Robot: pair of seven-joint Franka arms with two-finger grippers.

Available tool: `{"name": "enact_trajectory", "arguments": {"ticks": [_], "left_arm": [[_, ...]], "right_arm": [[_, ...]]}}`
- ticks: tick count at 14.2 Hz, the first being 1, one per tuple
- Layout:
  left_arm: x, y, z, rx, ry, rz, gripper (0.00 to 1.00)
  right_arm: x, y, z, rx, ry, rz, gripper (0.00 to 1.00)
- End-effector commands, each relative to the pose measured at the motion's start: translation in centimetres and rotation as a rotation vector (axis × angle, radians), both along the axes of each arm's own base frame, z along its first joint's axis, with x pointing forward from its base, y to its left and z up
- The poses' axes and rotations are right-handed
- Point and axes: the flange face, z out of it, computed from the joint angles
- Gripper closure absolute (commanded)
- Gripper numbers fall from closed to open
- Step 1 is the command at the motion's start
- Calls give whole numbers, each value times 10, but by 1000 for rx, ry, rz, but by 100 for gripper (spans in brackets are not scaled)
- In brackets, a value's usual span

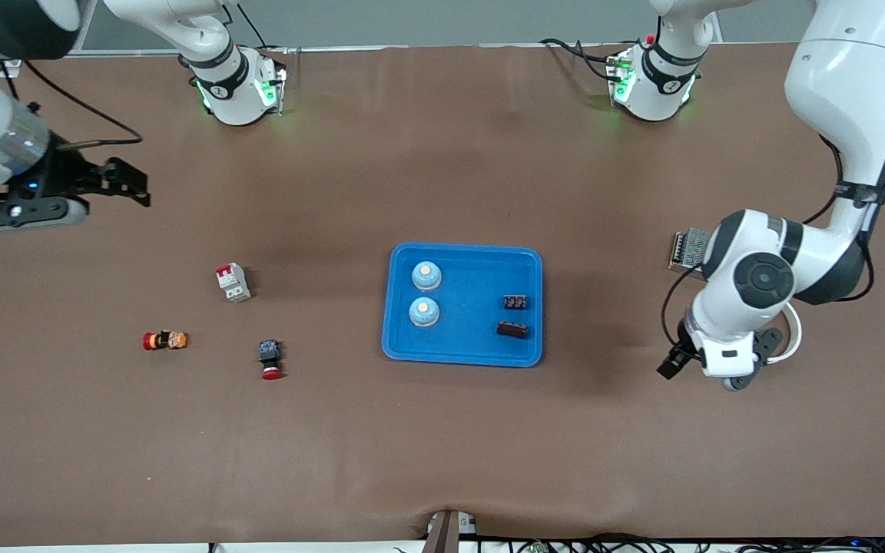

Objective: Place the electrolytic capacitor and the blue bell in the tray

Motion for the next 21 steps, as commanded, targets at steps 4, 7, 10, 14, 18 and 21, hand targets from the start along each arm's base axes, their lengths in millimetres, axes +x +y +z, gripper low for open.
{"name": "enact_trajectory", "arguments": {"ticks": [4, 7, 10, 14, 18, 21], "left_arm": [[32, 41, 7, -10, -43, -54, 0], [33, 48, 5, -19, -39, -42, 0], [33, 49, 4, -16, -35, -57, 0], [35, 23, 25, -12, -53, -75, 0], [22, 19, 74, -19, 4, -232, 0], [5, 19, 107, 3, 97, -348, 0]], "right_arm": [[-3, -45, 11, -15, -36, -68, 0], [-1, -47, 11, -16, -39, -78, 0], [1, -47, 21, -19, -57, -80, 0], [6, -48, 28, -19, -66, -83, 0], [11, -51, 27, -19, -65, -85, 0], [13, -46, 23, -18, -59, -80, 0]]}}
